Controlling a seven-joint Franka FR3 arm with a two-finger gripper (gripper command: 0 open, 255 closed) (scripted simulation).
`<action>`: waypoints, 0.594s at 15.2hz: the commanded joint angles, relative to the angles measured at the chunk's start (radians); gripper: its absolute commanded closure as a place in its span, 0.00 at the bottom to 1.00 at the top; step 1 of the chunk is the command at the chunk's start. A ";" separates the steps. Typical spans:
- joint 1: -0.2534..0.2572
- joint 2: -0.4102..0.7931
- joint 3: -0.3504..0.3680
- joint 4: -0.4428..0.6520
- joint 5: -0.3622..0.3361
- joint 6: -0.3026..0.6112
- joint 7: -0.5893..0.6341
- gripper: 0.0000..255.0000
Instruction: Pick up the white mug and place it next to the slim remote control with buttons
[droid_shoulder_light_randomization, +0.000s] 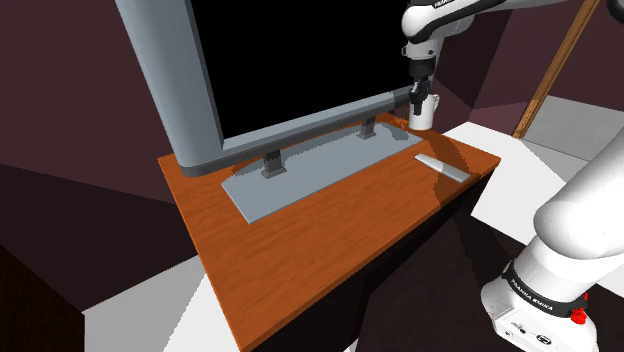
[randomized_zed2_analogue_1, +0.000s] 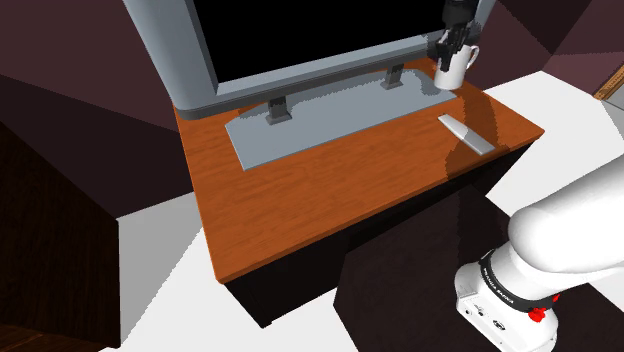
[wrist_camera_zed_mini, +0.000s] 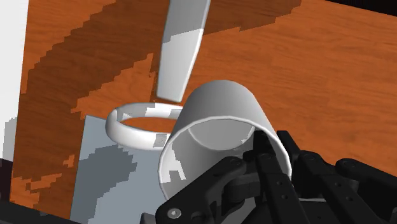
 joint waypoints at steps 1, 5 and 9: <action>-0.022 0.032 -0.022 0.036 -0.005 0.000 -0.045 1.00; -0.069 0.091 -0.064 0.109 -0.009 -0.003 -0.133 1.00; -0.117 0.164 -0.101 0.202 -0.005 -0.012 -0.220 1.00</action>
